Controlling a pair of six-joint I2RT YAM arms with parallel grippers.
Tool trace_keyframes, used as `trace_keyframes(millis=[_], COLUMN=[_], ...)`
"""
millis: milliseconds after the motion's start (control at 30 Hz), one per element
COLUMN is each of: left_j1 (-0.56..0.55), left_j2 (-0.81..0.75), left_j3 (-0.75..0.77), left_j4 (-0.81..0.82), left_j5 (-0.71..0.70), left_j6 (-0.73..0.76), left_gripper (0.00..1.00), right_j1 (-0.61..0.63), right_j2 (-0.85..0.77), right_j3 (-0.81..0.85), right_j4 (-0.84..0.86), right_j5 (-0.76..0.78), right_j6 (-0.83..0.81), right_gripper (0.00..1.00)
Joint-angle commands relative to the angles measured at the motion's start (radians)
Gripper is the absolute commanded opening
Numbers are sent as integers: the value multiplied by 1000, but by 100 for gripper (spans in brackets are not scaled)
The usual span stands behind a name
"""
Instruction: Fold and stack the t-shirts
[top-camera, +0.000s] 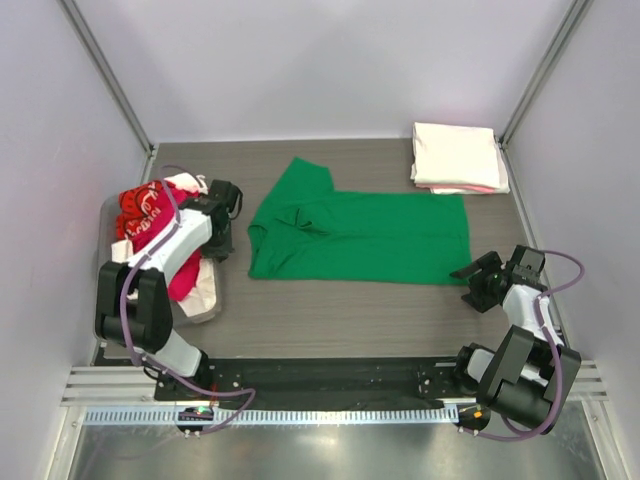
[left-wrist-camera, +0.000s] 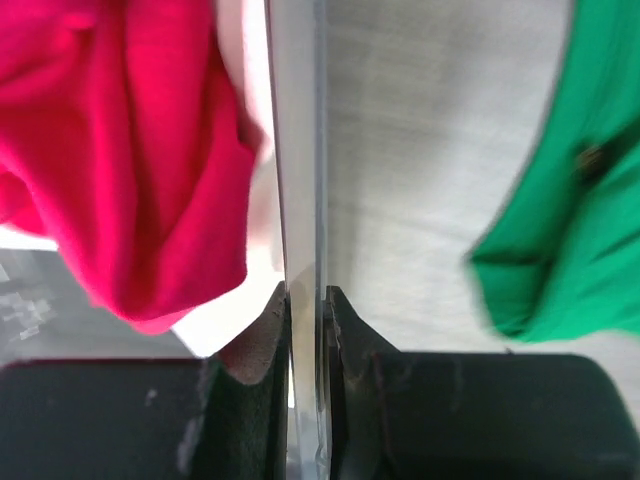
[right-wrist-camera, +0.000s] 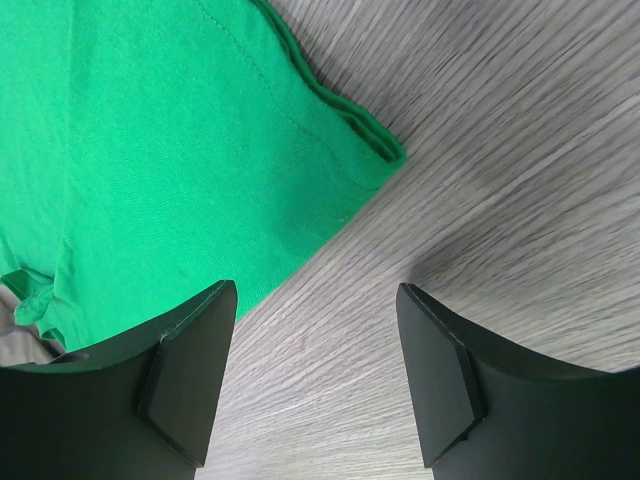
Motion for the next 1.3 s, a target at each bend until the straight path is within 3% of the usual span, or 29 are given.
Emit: trace_keyframes(millis=[0, 167, 233, 300, 433, 533, 600, 667, 733, 867, 1067, 1267], left_j1=[-75, -78, -77, -77, -77, -97, -121, -199, -299, -353, -355, -350], left_j2=[-54, -76, -89, -99, -177, -281, -353, -386, -375, -327, -363, -347], left_j3=[-49, -87, -74, -32, 6, 55, 78, 91, 109, 123, -76, -303], left_j4=[85, 104, 53, -18, -50, -73, -67, -54, -73, -133, 100, 386], left_j5=[-172, -467, -556, -602, -550, -377, -214, -159, -179, -210, 43, 67], left_j6=[271, 317, 282, 202, 164, 139, 119, 78, 21, -88, -264, -370], left_gripper=[4, 6, 25, 57, 75, 86, 87, 83, 83, 80, 76, 77], right_j1=[3, 3, 3, 3, 3, 3, 3, 3, 3, 3, 3, 3], right_j2=[-15, -6, -12, -23, -27, -35, -40, -47, -52, -49, -47, 3], right_j3=[17, 28, 31, 31, 23, 20, 21, 29, 55, 84, 72, 74], right_j4=[17, 11, 3, -6, -6, -8, -6, -14, -34, -81, -86, -78], right_j5=[-33, -50, -53, -50, -56, -59, -50, -27, 18, 53, 94, 145], right_j6=[16, 3, -3, -7, -4, -1, -1, -3, -7, -4, 13, 14], right_gripper=[71, 71, 71, 71, 71, 70, 70, 70, 70, 70, 70, 70])
